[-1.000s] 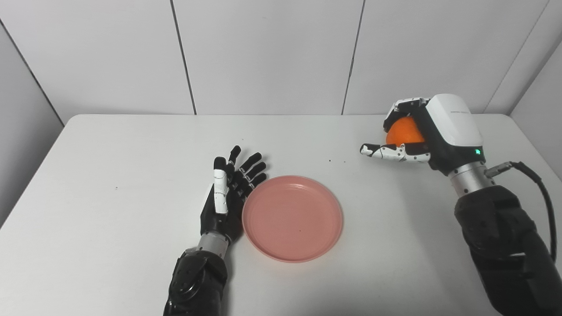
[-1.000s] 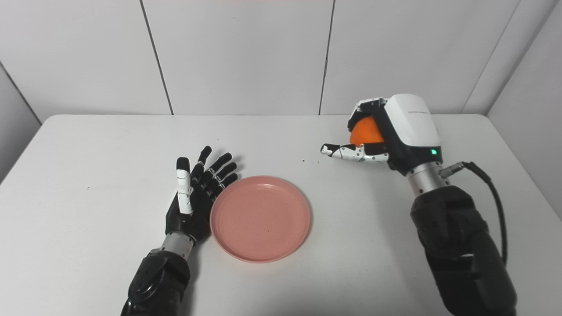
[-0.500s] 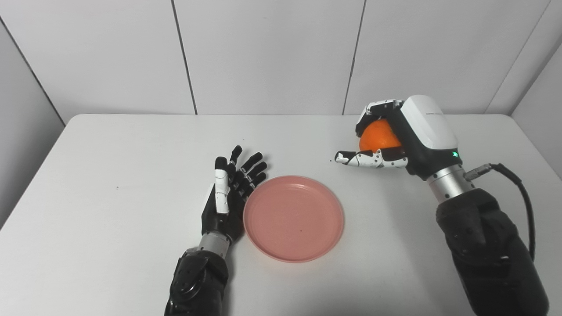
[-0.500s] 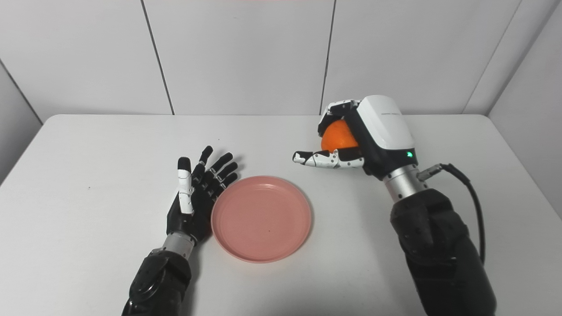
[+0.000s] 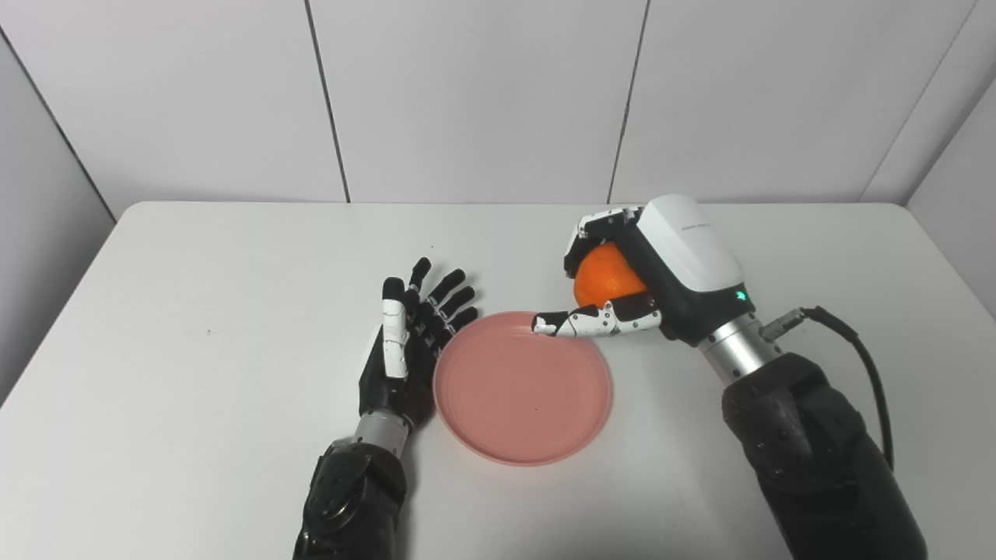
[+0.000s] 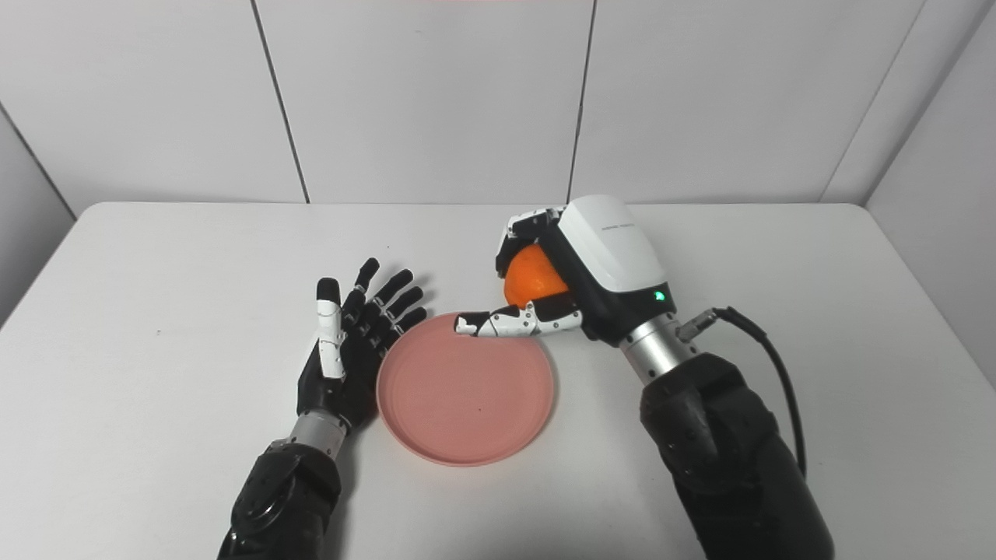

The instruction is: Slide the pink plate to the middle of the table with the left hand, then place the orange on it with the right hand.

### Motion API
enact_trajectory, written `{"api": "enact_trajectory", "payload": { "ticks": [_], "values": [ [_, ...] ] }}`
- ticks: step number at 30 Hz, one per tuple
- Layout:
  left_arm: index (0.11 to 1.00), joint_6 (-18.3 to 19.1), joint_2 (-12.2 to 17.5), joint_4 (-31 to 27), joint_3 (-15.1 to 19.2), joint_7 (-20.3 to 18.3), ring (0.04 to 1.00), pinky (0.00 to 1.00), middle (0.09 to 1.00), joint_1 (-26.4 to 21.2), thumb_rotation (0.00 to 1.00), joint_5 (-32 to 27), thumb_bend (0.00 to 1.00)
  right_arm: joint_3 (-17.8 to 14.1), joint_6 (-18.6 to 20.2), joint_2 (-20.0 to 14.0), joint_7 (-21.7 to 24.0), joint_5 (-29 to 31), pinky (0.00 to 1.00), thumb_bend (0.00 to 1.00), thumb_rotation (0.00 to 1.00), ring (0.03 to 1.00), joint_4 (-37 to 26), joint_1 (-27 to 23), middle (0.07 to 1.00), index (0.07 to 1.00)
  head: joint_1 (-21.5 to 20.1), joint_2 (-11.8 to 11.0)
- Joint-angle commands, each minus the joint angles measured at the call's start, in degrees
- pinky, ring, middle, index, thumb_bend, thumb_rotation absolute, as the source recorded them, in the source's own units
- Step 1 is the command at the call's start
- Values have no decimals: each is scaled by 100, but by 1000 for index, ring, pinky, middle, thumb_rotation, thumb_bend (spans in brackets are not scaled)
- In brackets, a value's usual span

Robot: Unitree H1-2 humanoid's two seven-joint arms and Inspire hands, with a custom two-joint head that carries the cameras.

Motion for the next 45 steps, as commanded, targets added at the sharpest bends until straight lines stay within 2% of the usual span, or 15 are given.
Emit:
{"api": "enact_trajectory", "payload": {
  "ticks": [1, 8, 13, 24, 31, 32, 35, 37, 40, 45],
  "values": [
    [991, 217, -65, 308, -6, 136, 848, 827, 872, 216, 916, 58, 988, 3, -313, 11, -158, -56, 111, 824, 739, 162, -51, -100, 233, 255, 15, -8],
    [998, 200, -86, 325, -15, 119, 845, 843, 874, 221, 925, 42, 993, 216, -402, 112, -223, -76, 112, 844, 749, 165, 225, -27, 235, 252, 40, -56],
    [998, 227, -113, 304, -29, 144, 847, 878, 865, 215, 929, 50, 986, 342, -477, 143, -244, -76, 113, 824, 727, 165, 426, -15, 236, 248, 103, -3],
    [984, 185, -189, 295, -60, 141, 807, 837, 858, 216, 917, 76, 969, 554, -1096, 75, -483, -106, 112, 811, 718, 159, 1189, -23, 221, 216, 196, -45],
    [968, 165, -224, 329, -82, 159, 804, 808, 845, 214, 910, 75, 968, 625, -1283, 70, -484, -145, 114, 824, 712, 158, 1452, -155, 218, 217, 250, -62],
    [967, 166, -226, 315, -89, 152, 804, 807, 844, 223, 910, 70, 968, 670, -1328, 64, -474, -201, 114, 824, 712, 158, 1494, -208, 218, 218, 290, -141],
    [969, 134, -223, 312, -112, 104, 810, 778, 843, 244, 908, 47, 965, 772, -1422, 46, -461, -339, 115, 802, 747, 164, 1568, -309, 226, 230, 322, -175],
    [970, 135, -234, 307, -123, 98, 805, 758, 842, 256, 909, 31, 957, 837, -1459, 53, -437, -397, 129, 791, 730, 182, 1615, -377, 246, 264, 322, -175],
    [962, 130, -250, 313, -121, 122, 789, 718, 833, 256, 910, 16, 940, 943, -1498, 69, -323, -422, 219, 772, 734, 269, 1723, -524, 332, 409, 294, -148],
    [975, 124, -262, 315, -126, 128, 781, 703, 825, 229, 914, -1, 937, 1068, -1430, 58, -59, -383, 265, 756, 724, 326, 1770, -677, 399, 501, 291, -86]
  ]
}}
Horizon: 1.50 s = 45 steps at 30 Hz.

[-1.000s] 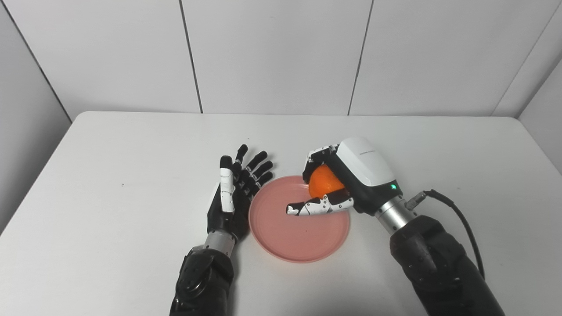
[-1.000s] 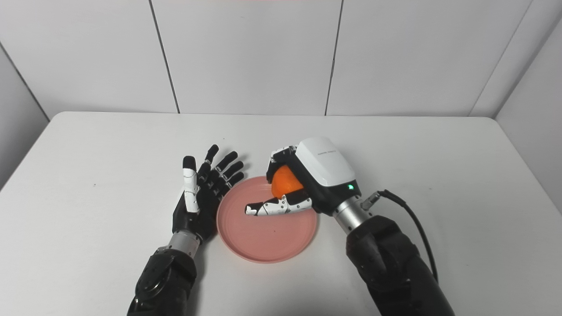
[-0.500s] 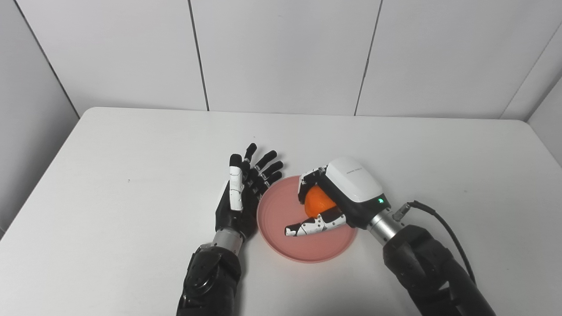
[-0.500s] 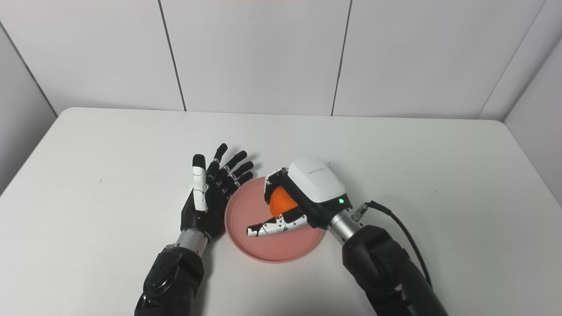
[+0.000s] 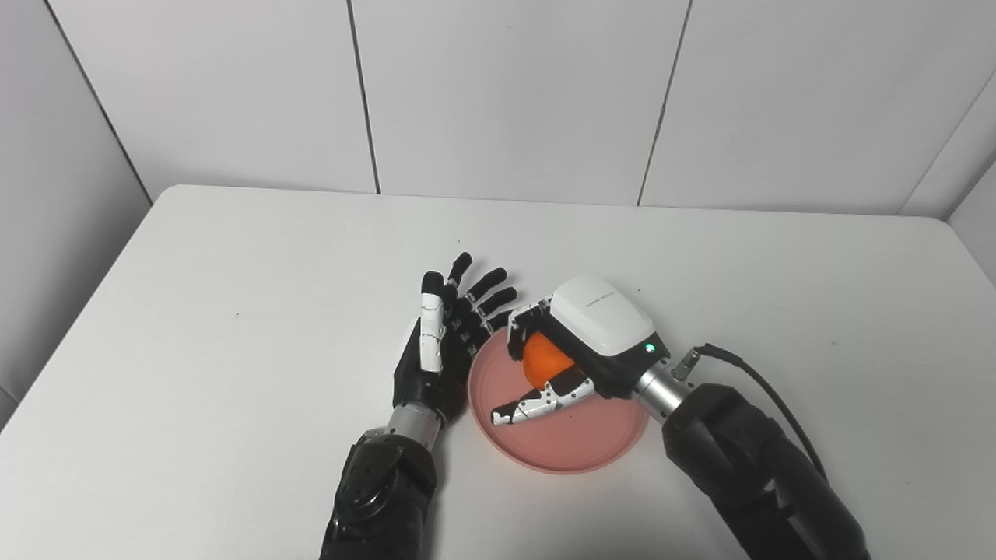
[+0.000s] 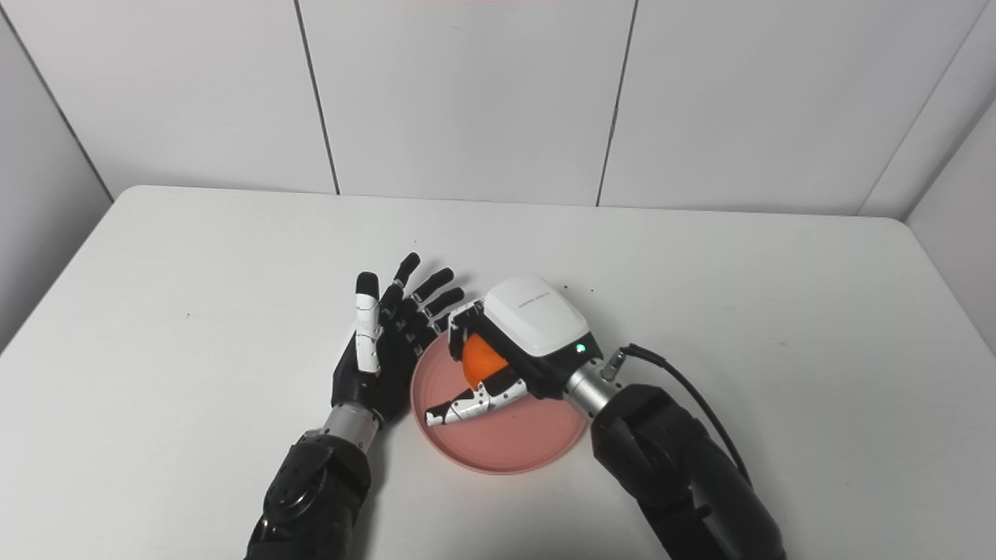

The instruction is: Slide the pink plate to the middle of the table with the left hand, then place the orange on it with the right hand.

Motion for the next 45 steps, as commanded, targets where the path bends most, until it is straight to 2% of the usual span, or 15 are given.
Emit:
{"api": "enact_trajectory", "payload": {
  "ticks": [1, 6, 18, 21, 26, 30, 32, 33, 34, 35, 38, 39, 42, 45],
  "values": [
    [979, 190, -153, 271, -12, 115, 782, 695, 830, 220, 916, 2, 939, -14, -167, -9, 48, 54, 274, 752, 711, 341, -120, -261, 417, 521, 10, 20],
    [987, 227, -157, 280, -39, 137, 820, 733, 857, 196, 923, 24, 954, -11, -169, -24, 221, 108, 302, 753, 691, 378, -89, -290, 450, 551, 34, 58],
    [970, 282, -131, 204, -45, 196, 812, 767, 822, 177, 922, 53, 957, 29, -187, -128, 307, -64, 310, 764, 705, 365, 10, -373, 420, 474, -23, 145],
    [978, 316, -133, 173, -40, 195, 803, 762, 828, 175, 921, 30, 964, 30, -197, -167, 365, -58, 336, 765, 713, 389, 0, -376, 440, 482, -23, 155],
    [978, 317, -133, 172, -46, 210, 793, 750, 825, 176, 919, 49, 978, 47, -314, -265, 314, -78, 313, 773, 705, 369, 38, -349, 419, 474, -27, 173],
    [976, 319, -141, 167, -32, 222, 789, 734, 814, 176, 914, 18, 975, 52, -546, -337, 74, -139, 323, 783, 727, 376, 87, -345, 426, 493, -29, 180],
    [977, 309, -149, 170, -25, 232, 793, 703, 834, 177, 909, 13, 972, 23, -662, -368, -24, -161, 386, 809, 811, 434, 95, -341, 508, 576, -29, 180],
    [977, 292, -149, 174, -29, 233, 793, 701, 836, 178, 909, 22, 972, -1, -706, -379, -66, -153, 394, 812, 818, 441, 92, -337, 516, 582, -29, 180],
    [977, 283, -148, 175, -32, 232, 794, 700, 840, 180, 912, 25, 969, -27, -756, -387, -109, -125, 443, 828, 847, 478, 92, -334, 550, 605, -29, 180],
    [975, 278, -150, 176, -30, 230, 794, 701, 834, 181, 914, 21, 965, -49, -819, -397, -155, -100, 532, 854, 890, 555, 101, -335, 612, 636, -29, 180],
    [968, 267, -148, 173, -31, 252, 799, 697, 834, 179, 917, 46, 962, -100, -1030, -439, -269, -34, 679, 901, 971, 692, 134, -363, 716, 689, -49, 205],
    [967, 278, -146, 166, -30, 250, 801, 696, 834, 178, 917, 39, 962, -115, -1133, -468, -361, -62, 697, 907, 981, 709, 158, -372, 728, 696, -49, 205],
    [968, 297, -144, 152, -26, 254, 821, 738, 833, 177, 918, 29, 964, -151, -1377, -531, -621, -183, 925, 926, 999, 913, 216, -385, 872, 748, -42, 218],
    [973, 341, -124, 134, -32, 242, 818, 761, 828, 180, 920, 23, 969, -187, -1531, -551, -874, -310, 992, 925, 1000, 988, 242, -389, 926, 766, -43, 202]
  ]
}}
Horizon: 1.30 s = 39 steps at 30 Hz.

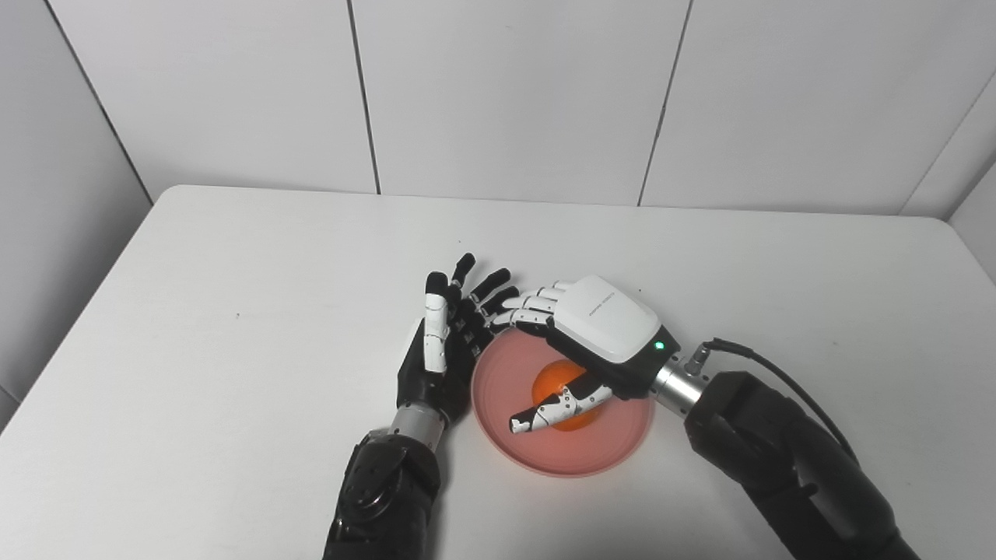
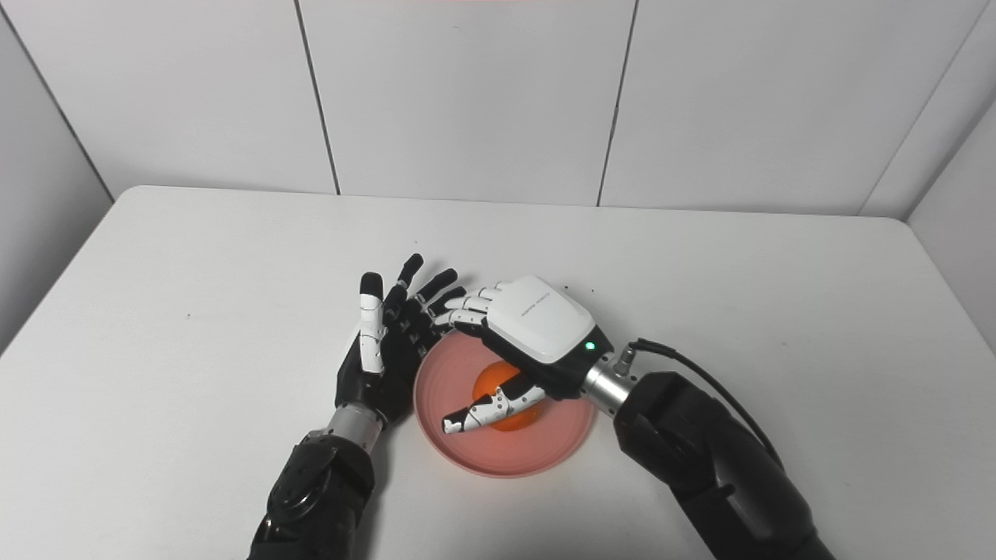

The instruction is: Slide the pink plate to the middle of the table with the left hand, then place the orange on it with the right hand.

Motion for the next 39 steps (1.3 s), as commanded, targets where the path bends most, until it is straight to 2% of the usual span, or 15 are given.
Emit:
{"api": "enact_trajectory", "payload": {
  "ticks": [1, 7, 12, 16, 22, 26, 27, 30, 32, 36, 39],
  "values": [
    [977, 351, -115, 153, 17, 169, 819, 763, 833, 188, 922, 14, 973, -131, -249, -24, -326, -51, 996, 920, 1000, 994, -94, -260, 941, 773, -2, -18],
    [987, 333, -74, 142, -7, 114, 805, 803, 843, 202, 936, -4, 963, -271, -249, 39, -575, -73, 1000, 848, 1000, 1000, -164, -246, 981, 801, -16, -56],
    [980, 347, -70, 123, -11, 134, 818, 795, 838, 212, 930, -2, 962, -535, -253, 191, -878, 131, 1000, 807, 999, 1000, -135, -264, 973, 799, -23, -76],
    [988, 305, -57, 126, -33, 135, 849, 846, 842, 220, 942, 27, 967, -709, -280, 259, -984, 298, 1000, 776, 1000, 989, -165, -317, 954, 819, -35, -91],
    [993, 366, -76, 57, 13, 207, 848, 841, 844, 227, 935, -10, 988, -927, -333, 293, -1154, 421, 997, 771, 1000, 948, -169, -353, 930, 839, -62, -62],
    [998, 382, -62, 34, 32, 200, 861, 859, 874, 218, 931, -34, 996, -1049, -288, 315, -1247, 507, 958, 761, 1000, 925, -100, -288, 908, 832, -86, -21],
    [1000, 360, -55, 52, 37, 183, 866, 866, 881, 214, 933, -43, 994, -1096, -283, 334, -1272, 586, 945, 768, 1000, 921, -60, -257, 904, 824, -107, -71],
    [1000, 315, -45, 65, 42, 173, 855, 859, 878, 212, 933, -37, 994, -1312, -277, 481, -1344, 1078, 918, 789, 1000, 895, 99, -130, 877, 799, -107, -71],
    [1000, 270, -34, 67, 42, 192, 854, 855, 880, 205, 939, 7, 990, -1516, -125, 662, -1284, 1691, 905, 794, 992, 877, 195, 40, 871, 804, -123, -91],
    [989, 85, -5, 88, 73, 185, 869, 892, 878, 183, 926, 56, 994, -1868, 437, 998, -1023, 2735, 884, 764, 999, 901, 122, 382, 890, 856, -117, -123],
    [975, -271, 35, 95, 74, 189, 876, 892, 882, 214, 909, 209, 978, -2116, 737, 1282, -971, 3408, 863, 751, 1000, 897, 107, 635, 890, 860, -160, -126]
  ]
}}
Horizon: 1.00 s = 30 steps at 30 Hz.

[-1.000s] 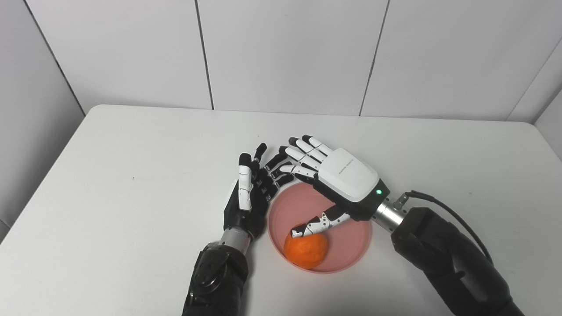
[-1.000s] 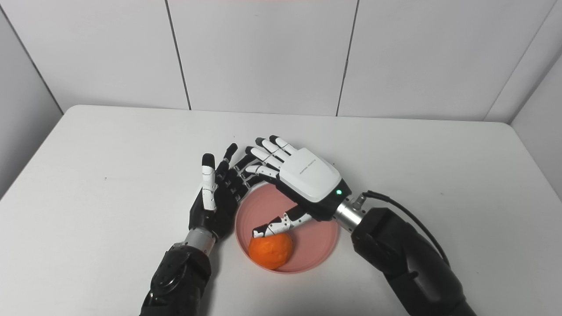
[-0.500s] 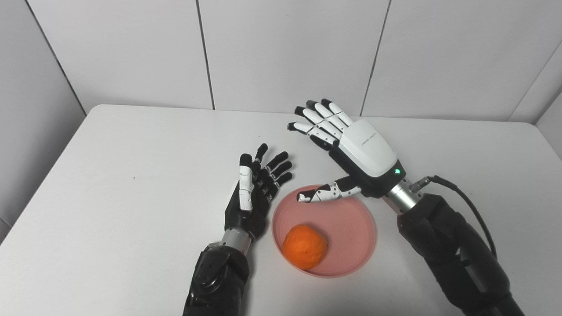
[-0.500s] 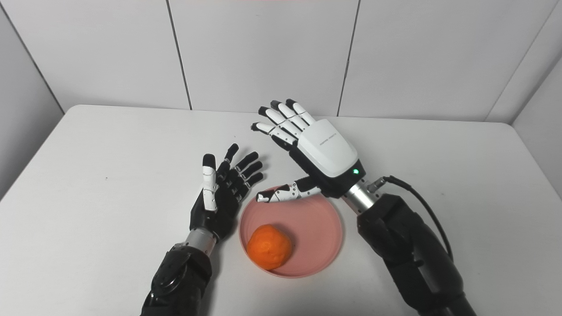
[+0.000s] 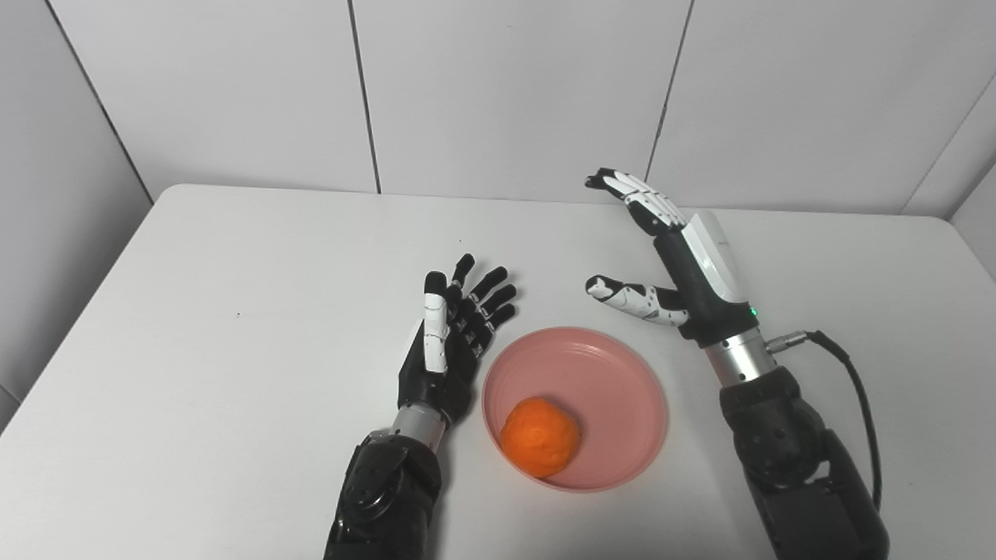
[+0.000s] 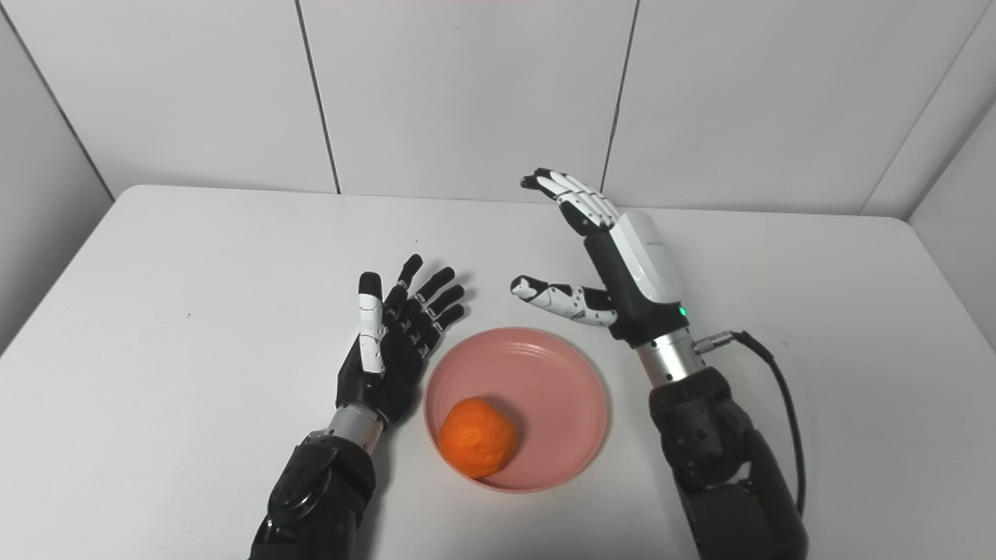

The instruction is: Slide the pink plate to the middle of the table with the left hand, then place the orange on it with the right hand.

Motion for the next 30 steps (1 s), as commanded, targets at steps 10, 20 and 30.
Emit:
{"api": "enact_trajectory", "payload": {
  "ticks": [10, 20, 30],
  "values": [
    [947, -1294, 286, 318, 31, 282, 905, 954, 919, 158, 877, 993, 996, -881, 1117, 766, 71, 2312, 900, 880, 991, 878, 90, 223, 886, 887, -195, 0],
    [999, -1964, 508, 579, -141, 909, 1000, 1000, 1000, 91, 949, 2207, 947, -1288, 1498, 919, 65, 3033, 915, 836, 982, 901, 478, 489, 908, 911, -328, 28],
    [1000, -1101, 700, 240, -159, 624, 1000, 1000, 1000, 21, 1000, 2093, 882, -870, 1641, 726, 82, 2490, 997, 831, 1000, 940, 457, 724, 936, 943, -535, 205]
  ]
}}
